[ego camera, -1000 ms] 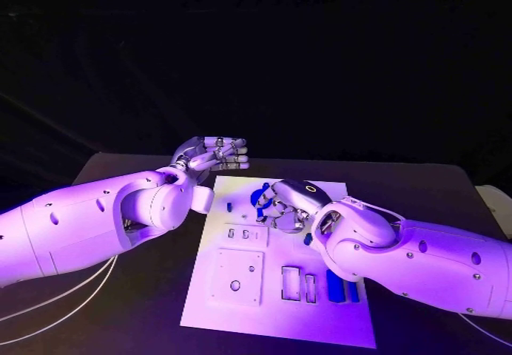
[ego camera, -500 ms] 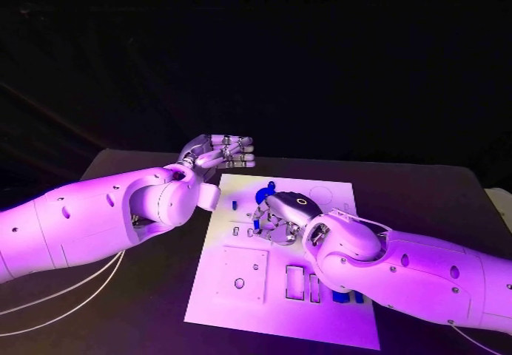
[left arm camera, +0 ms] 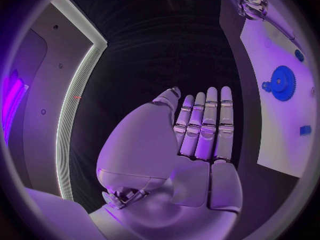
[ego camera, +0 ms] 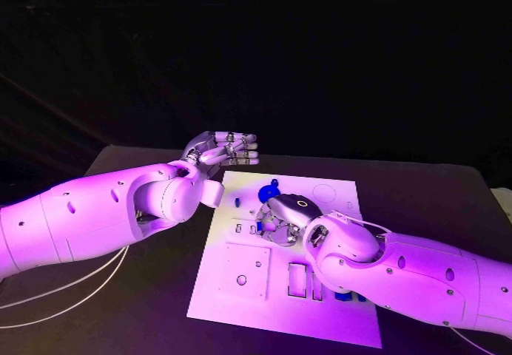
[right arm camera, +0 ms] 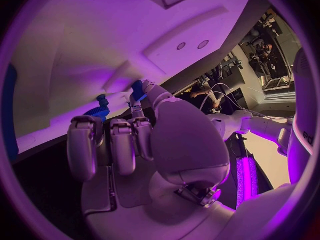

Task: Assemble the parts on the task board

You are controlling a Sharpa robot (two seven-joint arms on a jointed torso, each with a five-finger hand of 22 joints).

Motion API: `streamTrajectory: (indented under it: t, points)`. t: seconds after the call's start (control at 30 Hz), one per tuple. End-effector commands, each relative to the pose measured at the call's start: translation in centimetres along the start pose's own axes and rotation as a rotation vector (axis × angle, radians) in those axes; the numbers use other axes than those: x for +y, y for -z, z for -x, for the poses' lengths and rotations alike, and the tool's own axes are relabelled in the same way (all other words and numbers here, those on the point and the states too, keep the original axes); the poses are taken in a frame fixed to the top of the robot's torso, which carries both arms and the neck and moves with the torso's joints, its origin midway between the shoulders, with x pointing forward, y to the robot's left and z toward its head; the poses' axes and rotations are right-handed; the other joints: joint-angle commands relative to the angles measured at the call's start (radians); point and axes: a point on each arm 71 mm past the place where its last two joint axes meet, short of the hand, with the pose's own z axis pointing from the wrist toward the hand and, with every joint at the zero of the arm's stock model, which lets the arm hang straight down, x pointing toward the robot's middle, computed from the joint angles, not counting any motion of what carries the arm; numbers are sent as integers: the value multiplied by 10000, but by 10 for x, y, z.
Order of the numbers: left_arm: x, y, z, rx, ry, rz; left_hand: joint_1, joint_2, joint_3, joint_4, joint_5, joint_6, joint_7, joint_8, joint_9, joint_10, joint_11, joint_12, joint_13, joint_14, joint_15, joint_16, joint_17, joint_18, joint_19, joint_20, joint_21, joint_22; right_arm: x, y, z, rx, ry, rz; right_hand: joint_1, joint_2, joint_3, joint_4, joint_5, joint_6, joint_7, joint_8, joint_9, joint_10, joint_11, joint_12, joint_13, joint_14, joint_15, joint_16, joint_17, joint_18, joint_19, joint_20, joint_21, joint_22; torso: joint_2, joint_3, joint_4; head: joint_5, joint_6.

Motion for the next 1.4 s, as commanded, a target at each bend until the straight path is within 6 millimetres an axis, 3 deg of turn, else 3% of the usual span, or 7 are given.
streamTrajectory:
  t: [0.03, 0.6, 1.2, 1.4]
  points:
    - [-1, 0, -3, 225, 91, -36, 49, -58, 51, 6, 9, 3, 78, -32, -9, 21, 43, -61, -3, 9, 49, -59, -8, 131, 8, 24, -49, -12, 0, 0, -3, 180, 245, -20, -12, 49, 27, 38, 33, 103, -117, 234, 257, 47, -54, 3, 1283, 992, -92, 12, 2415, -103, 173, -52, -22, 1515, 2, 4, -8, 26, 7]
    - [-1, 0, -2, 202, 83, -37, 49, -58, 51, 6, 9, 3, 78, -32, -9, 21, 43, -61, -3, 9, 49, -59, -8, 131, 8, 24, -49, -12, -1, -2, -5, 293, 323, -59, -134, -77, -12, 63, 31, 68, -105, 241, 261, 24, -46, -23, 1257, 985, -89, 0, 2386, -93, 150, -55, -60, 1488, -3, 4, -4, 47, 3]
    - [-1, 1, -1, 189, 79, -36, 49, -58, 51, 6, 9, 3, 78, -32, -9, 21, 43, -61, -3, 9, 49, -59, -8, 131, 8, 24, -49, -12, 0, -1, -6, 291, 359, -76, -317, -370, -106, 78, 28, -98, -30, 187, 232, -43, 13, -87, 1192, 976, -49, -16, 2349, -77, 106, -33, -135, 1438, -5, 7, -6, 79, -16]
    - [-1, 1, -1, 190, 79, -32, 49, -58, 51, 6, 9, 3, 78, -32, -9, 21, 43, -61, -3, 9, 49, -59, -8, 131, 8, 24, -49, -12, 0, -1, -5, 260, 375, -128, -454, -516, -204, 125, 276, -157, 10, 172, 219, -84, 53, -123, 1152, 972, -12, -24, 2332, -76, 105, -2, -147, 1440, -5, 5, -8, 75, -16]
